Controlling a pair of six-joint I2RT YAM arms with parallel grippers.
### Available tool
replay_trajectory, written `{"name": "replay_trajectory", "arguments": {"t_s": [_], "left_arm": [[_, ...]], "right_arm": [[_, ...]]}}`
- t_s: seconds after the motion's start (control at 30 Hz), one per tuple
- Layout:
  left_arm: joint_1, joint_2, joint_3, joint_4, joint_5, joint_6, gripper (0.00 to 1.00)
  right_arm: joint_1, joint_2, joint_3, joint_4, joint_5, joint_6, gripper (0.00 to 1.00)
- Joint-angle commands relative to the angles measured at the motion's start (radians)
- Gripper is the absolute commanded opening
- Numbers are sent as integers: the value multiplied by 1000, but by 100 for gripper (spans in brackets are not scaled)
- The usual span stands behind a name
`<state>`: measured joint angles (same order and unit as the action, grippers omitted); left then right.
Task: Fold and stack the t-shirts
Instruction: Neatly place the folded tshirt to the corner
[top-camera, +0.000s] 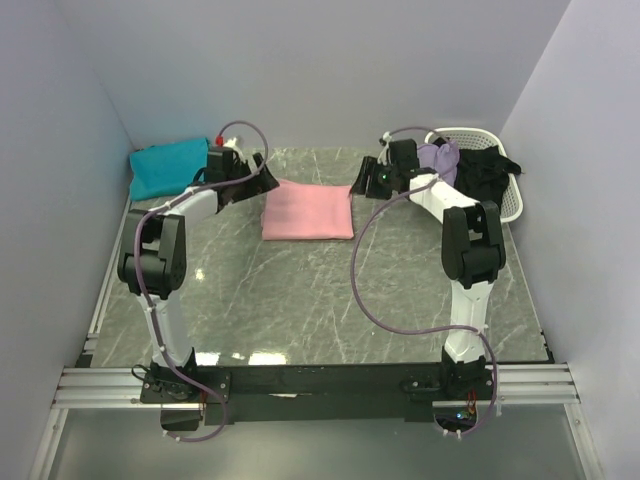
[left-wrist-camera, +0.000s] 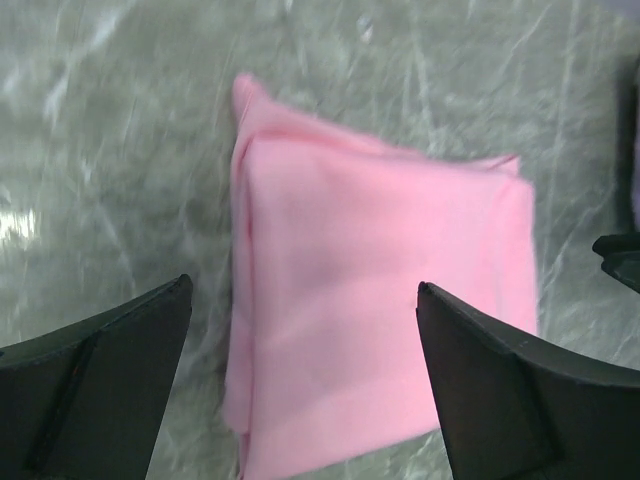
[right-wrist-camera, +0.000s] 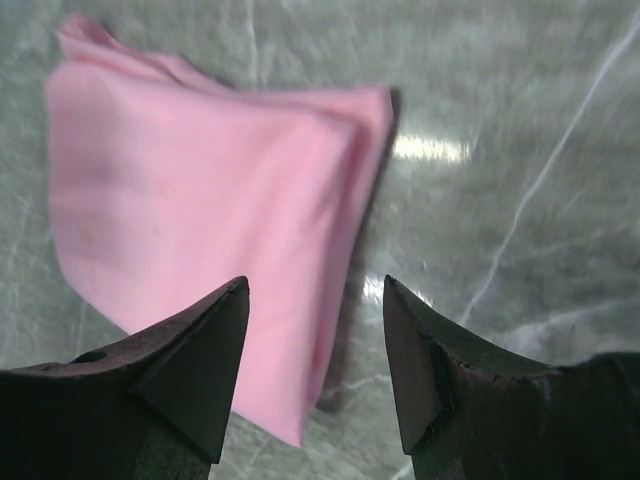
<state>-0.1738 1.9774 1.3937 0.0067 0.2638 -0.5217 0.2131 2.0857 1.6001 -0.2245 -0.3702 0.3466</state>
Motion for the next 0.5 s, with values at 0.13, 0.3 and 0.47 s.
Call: {"name": "replay_trajectory", "arguments": {"t_s": [0.13, 0.3, 0.47], "left_arm": [[-10, -14, -125, 6, -8, -24, 99], [-26, 20, -153, 36, 34, -40, 99], [-50, 69, -151, 61, 106, -60, 99]], "right_arm": [[-6, -35, -80, 11, -58, 22, 63], [-6, -32, -98, 20, -81, 38, 64], [-4, 20, -65, -18, -96, 51, 64]]}}
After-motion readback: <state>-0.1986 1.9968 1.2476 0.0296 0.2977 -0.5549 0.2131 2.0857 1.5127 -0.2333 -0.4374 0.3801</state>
